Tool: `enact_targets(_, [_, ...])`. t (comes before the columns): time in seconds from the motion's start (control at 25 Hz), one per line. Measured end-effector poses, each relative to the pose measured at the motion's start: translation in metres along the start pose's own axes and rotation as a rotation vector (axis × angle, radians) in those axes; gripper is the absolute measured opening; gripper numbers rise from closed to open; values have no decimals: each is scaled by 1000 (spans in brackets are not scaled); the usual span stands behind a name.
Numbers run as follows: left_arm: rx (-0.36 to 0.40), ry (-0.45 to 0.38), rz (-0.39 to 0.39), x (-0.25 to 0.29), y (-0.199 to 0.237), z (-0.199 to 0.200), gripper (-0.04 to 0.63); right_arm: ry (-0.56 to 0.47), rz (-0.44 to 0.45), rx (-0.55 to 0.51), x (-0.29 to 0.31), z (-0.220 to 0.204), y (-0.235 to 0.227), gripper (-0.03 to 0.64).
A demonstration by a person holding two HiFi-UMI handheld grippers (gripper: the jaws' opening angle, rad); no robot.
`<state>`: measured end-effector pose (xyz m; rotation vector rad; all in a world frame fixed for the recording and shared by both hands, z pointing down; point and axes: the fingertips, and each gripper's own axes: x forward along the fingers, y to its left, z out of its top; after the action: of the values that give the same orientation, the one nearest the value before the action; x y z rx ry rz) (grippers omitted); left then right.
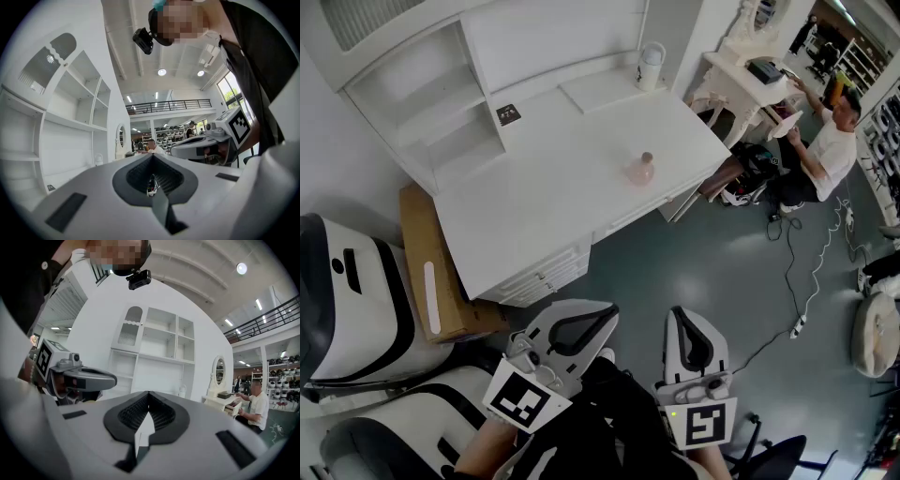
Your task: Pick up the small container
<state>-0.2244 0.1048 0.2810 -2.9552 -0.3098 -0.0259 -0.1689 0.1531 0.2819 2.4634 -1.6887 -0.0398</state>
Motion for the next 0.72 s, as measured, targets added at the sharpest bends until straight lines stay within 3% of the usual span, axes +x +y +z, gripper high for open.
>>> enact_targets(0.4, [2, -2, 3, 7, -11, 1, 0, 10, 7, 12, -8, -7, -9, 2])
enact_targets(0.72, [-47, -10, 28, 19, -17, 6, 0, 6, 23, 35, -17, -12, -25, 2])
